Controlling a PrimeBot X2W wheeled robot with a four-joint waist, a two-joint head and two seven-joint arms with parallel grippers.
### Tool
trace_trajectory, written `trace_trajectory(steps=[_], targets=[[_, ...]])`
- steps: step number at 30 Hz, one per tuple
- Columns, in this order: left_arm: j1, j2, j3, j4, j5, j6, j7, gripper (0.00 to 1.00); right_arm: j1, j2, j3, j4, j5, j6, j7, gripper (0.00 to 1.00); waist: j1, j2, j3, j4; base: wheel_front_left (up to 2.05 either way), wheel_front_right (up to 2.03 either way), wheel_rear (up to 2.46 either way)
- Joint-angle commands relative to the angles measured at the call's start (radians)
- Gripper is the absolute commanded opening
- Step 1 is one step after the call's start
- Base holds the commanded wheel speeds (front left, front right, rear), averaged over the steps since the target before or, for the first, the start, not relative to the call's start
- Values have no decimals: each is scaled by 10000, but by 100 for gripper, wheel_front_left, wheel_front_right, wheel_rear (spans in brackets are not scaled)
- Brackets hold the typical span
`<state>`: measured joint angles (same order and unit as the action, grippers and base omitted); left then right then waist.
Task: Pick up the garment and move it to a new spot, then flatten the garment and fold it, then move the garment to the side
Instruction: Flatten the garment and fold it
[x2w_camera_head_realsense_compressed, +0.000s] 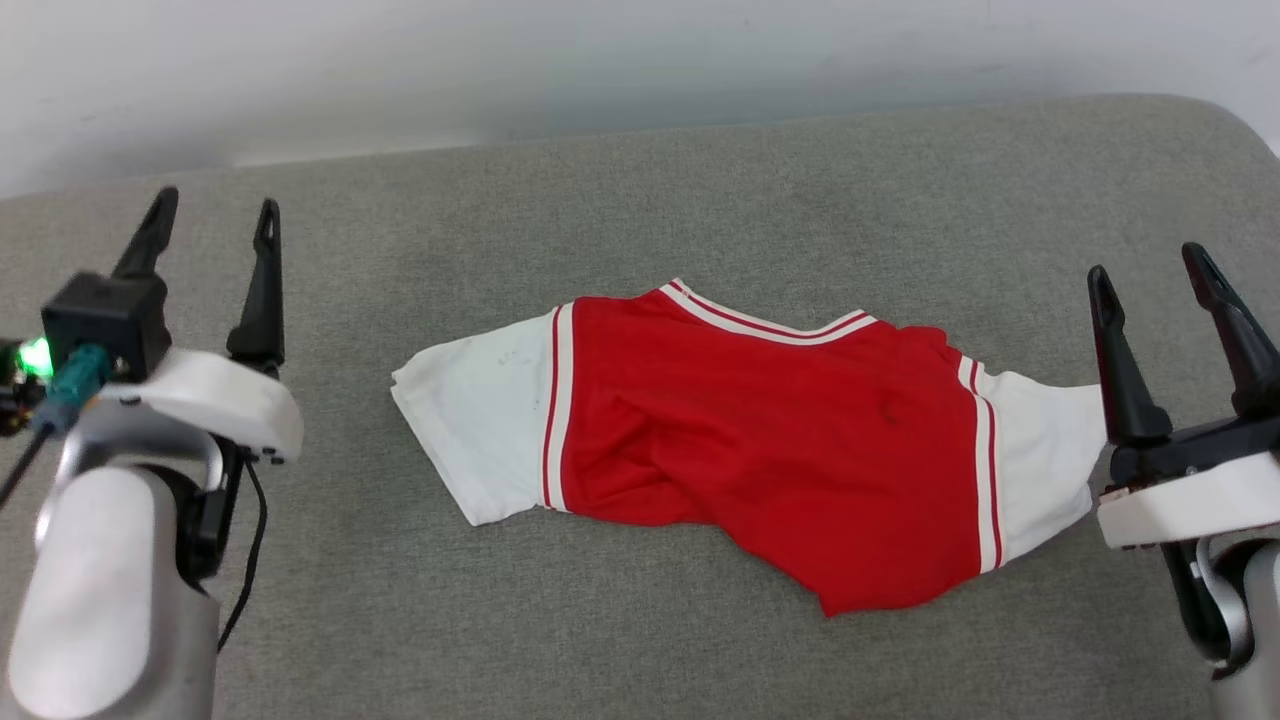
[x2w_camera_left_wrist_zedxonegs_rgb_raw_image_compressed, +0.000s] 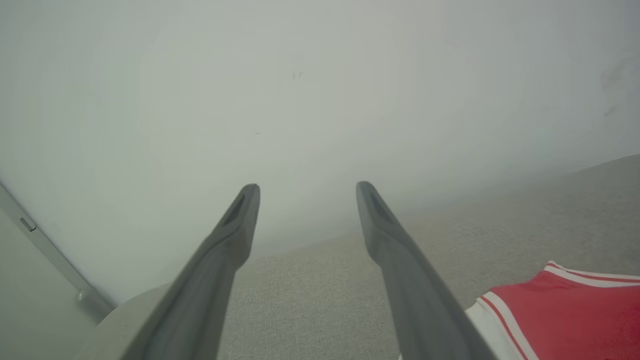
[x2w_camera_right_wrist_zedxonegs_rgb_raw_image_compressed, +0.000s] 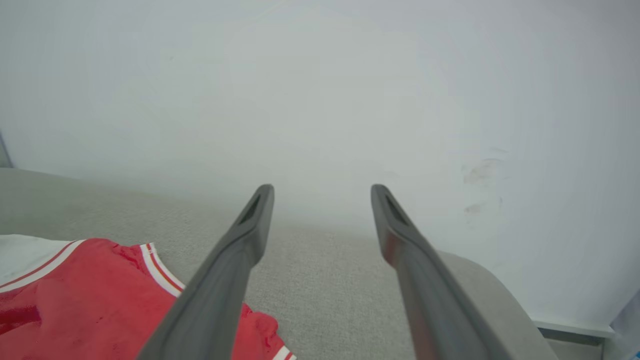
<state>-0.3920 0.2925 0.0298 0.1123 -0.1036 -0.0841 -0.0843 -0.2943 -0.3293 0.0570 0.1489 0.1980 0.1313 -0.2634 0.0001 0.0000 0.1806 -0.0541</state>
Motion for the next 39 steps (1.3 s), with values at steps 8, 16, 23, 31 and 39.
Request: trace_trajectory(steps=[8, 16, 23, 31, 39], targets=[[-2340, 1112, -1398, 976, -1285, -452, 2938, 100, 1479, 1532, -748, -1870, -1167, -10, -17, 100, -1, 0, 581, -300, 0, 0, 0], [-4202, 2832, -4357, 1403, -3986, -445, 6484, 100, 1524, 1829, -632, -2320, -1492, -9, -17, 100, -1, 0, 1215, -560, 0, 0, 0], [-5084, 3842, -6143, 1529, -6046, -447, 9059, 100, 1227, 1834, -505, -2331, -1571, -10, -17, 100, -1, 0, 1634, -778, 0, 0, 0], [-5610, 4614, -8327, 1915, -7507, -450, 11075, 100, 867, 1883, -283, -2117, -1541, -10, -18, 100, -1, 0, 2170, -1031, 0, 0, 0], [-5628, 4564, -9223, 2430, -7941, -451, 10561, 0, 481, 1694, -260, -1915, -1637, -10, -18, 100, -1, 0, 2145, -1025, 0, 0, 0]])
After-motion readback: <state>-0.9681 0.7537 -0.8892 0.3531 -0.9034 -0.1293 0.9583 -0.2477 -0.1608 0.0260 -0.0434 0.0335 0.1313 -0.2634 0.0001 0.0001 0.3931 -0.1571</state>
